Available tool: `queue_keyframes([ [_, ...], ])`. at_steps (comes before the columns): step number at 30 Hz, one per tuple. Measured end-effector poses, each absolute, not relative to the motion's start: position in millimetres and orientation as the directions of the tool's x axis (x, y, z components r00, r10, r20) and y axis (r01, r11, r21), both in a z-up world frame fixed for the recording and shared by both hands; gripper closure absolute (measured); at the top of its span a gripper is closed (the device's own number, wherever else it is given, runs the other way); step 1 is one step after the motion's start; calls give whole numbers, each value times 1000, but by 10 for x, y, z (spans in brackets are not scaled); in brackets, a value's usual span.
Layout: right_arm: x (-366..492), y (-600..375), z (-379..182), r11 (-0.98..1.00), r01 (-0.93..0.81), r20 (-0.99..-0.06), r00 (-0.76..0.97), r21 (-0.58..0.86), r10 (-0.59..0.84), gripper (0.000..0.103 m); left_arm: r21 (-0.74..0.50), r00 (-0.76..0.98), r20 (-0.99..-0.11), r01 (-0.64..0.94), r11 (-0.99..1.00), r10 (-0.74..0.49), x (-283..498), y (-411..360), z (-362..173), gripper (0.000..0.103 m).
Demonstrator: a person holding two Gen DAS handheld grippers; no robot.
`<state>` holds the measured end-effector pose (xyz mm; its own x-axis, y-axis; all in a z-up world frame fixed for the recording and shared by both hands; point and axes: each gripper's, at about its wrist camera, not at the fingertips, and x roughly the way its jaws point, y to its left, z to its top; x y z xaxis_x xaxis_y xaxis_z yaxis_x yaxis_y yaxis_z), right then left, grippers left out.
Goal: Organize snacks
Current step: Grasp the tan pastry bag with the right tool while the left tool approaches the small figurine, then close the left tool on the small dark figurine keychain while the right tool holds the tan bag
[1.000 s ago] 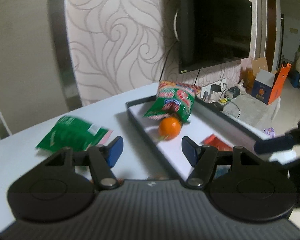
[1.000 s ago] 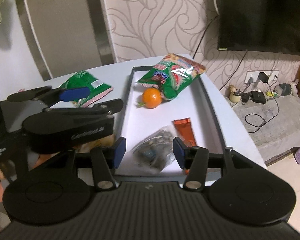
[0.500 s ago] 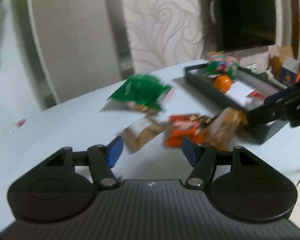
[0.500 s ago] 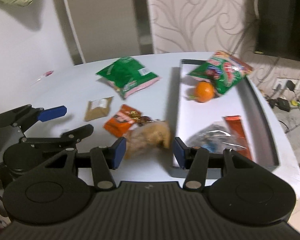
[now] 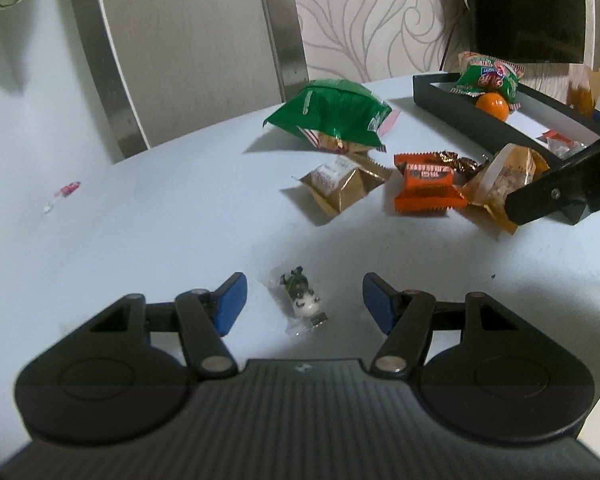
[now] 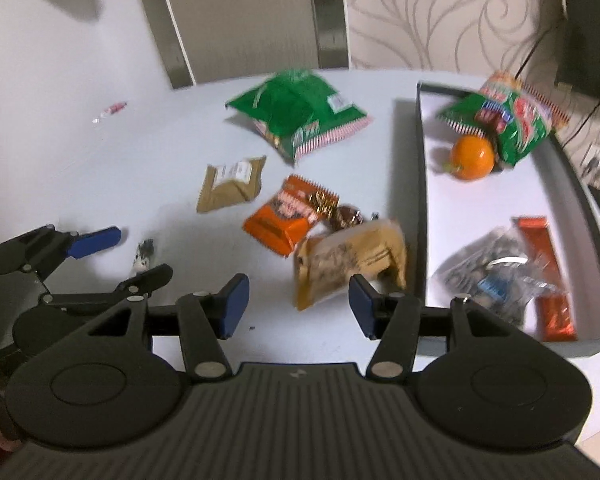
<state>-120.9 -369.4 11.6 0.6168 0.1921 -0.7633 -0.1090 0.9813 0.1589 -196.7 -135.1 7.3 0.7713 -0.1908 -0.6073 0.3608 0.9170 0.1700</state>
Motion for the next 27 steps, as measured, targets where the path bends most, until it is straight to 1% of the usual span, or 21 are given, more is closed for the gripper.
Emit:
queue_keyframes([
  [3,-1134,-3708,44,980,-80,-768,611,184,194,42,168,766,-614,365,916,-192,-1965,-1334,47,36],
  [9,-1016,-3830,-49,977,6,-773,613,213,164,42,171,776,-596,375,911,-208,-1966,-1332,24,36],
  [11,-991,-3881,-94,971,43,-773,614,233,159,42,162,773,-593,387,908,-224,-1954,-1327,23,40],
  [13,-960,-3919,-125,965,62,-767,621,256,164,42,144,762,-596,412,899,-254,-1930,-1338,27,52],
  [14,-941,-3925,-127,963,70,-763,626,260,161,42,141,758,-595,424,894,-266,-1929,-1347,26,56],
  [16,-892,-3921,-131,964,74,-758,634,256,153,42,140,751,-593,453,881,-291,-1918,-1382,25,66],
  [18,-837,-3912,-148,970,48,-748,645,239,153,44,140,745,-592,471,871,-308,-1896,-1408,18,69],
  [19,-814,-3903,-153,974,38,-745,651,225,147,46,138,743,-592,475,869,-312,-1883,-1410,18,69],
  [21,-774,-3899,-161,979,27,-742,656,201,135,54,130,736,-594,486,864,-324,-1843,-1411,17,69],
  [27,-744,-3860,-183,987,-14,-735,666,162,130,59,131,726,-594,512,849,-346,-1788,-1414,16,69],
])
